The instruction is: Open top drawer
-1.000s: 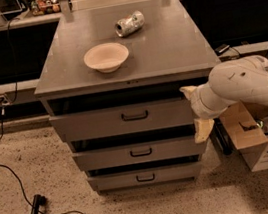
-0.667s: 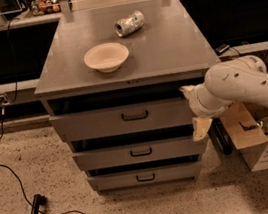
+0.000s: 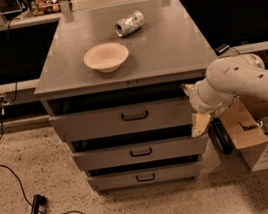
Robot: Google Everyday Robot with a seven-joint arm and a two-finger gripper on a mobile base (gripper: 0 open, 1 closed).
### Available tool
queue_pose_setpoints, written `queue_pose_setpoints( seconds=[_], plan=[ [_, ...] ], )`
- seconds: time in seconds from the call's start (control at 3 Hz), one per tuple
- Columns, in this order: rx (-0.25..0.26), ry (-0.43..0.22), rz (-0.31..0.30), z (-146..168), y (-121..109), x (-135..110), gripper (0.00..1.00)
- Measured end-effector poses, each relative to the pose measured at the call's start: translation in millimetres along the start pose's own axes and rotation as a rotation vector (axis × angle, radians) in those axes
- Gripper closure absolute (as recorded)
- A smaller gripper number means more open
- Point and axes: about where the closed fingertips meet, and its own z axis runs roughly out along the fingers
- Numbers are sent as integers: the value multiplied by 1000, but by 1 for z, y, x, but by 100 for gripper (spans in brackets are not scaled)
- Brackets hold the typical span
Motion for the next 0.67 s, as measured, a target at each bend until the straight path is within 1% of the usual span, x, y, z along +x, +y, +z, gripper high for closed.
queue_pose_setpoints(
  seconds=[0.33, 0.67],
  plan=[
    [-26, -18, 16, 8, 0, 2, 17],
    [-41, -16, 19, 9, 3, 4, 36]
  ],
)
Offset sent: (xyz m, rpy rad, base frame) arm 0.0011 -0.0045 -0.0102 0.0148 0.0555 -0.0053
